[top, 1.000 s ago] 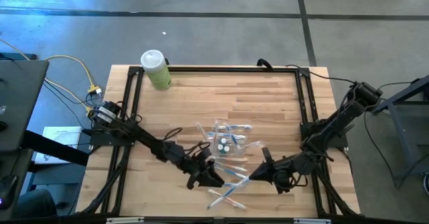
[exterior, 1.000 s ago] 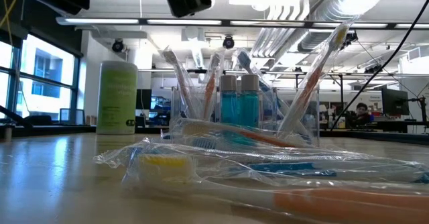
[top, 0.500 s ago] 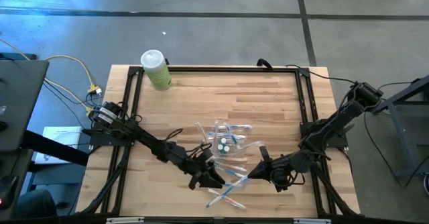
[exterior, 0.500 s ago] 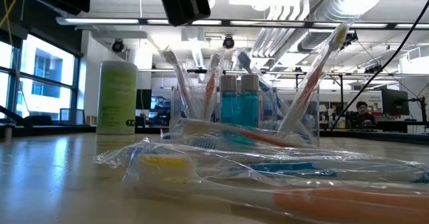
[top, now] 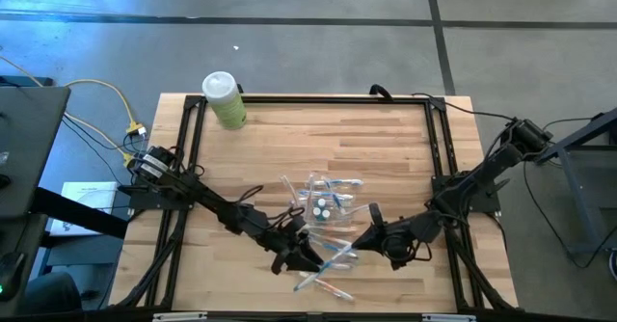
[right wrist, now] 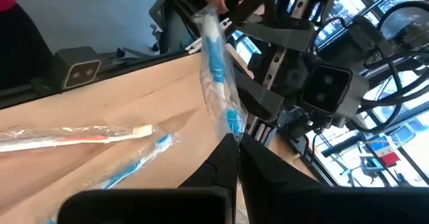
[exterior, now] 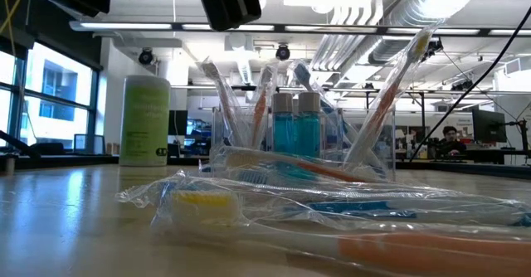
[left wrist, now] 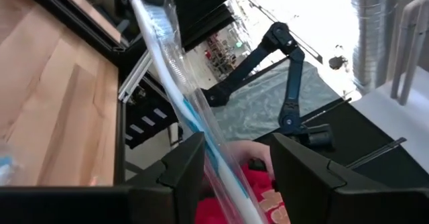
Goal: Pick & Place toothbrushing station
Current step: Put the blue toothbrush into the transparent organizer
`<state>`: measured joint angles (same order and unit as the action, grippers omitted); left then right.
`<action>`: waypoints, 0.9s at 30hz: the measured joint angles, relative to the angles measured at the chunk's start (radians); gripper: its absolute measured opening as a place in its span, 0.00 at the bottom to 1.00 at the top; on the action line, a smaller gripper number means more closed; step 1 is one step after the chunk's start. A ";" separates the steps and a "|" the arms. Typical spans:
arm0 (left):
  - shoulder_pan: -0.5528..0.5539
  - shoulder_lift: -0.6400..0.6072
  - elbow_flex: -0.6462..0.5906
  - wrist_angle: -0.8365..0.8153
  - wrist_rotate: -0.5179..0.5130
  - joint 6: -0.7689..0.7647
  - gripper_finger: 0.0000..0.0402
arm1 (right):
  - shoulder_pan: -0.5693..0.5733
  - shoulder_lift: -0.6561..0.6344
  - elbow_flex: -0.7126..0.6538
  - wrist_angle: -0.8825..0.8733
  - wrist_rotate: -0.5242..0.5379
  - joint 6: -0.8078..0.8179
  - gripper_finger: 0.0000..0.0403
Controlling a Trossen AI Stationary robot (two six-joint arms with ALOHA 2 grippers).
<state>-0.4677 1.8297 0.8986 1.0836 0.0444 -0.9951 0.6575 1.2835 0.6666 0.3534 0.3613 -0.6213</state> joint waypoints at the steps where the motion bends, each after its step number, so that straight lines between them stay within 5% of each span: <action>1: 0.000 0.000 0.000 -0.009 -0.002 0.000 0.41 | -0.005 0.000 0.000 0.000 0.002 -0.001 0.01; 27: 0.027 0.021 0.002 -0.059 -0.009 -0.075 0.41 | -0.071 0.000 0.000 0.069 -0.040 -0.063 0.01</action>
<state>-0.4404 1.8507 0.9001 1.0242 0.0358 -1.0704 0.5863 1.2835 0.6666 0.4223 0.3216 -0.6840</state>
